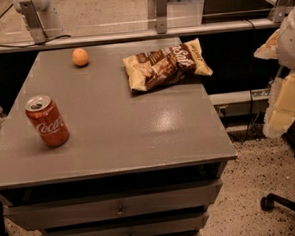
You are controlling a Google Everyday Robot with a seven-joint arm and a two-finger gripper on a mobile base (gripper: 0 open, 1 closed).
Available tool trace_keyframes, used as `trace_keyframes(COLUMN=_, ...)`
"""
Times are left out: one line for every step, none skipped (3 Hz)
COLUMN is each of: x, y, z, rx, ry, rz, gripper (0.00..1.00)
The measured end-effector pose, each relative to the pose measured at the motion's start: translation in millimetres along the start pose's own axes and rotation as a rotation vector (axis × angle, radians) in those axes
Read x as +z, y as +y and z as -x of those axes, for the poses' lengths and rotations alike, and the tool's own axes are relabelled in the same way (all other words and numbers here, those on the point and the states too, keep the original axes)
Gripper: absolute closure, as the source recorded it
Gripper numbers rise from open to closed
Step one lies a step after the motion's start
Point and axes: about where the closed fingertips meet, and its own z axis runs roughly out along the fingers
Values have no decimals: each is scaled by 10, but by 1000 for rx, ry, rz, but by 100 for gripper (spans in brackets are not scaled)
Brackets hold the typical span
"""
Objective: Knock coke can over
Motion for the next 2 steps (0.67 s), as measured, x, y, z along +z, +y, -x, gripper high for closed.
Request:
trace_keyframes(x=15, y=-60, z=24, rx=-5, ry=-17, rz=-14, gripper=0)
trace_keyframes(x=227, y=-86, z=208, rx=37, ry=-95, rz=-22, gripper=0)
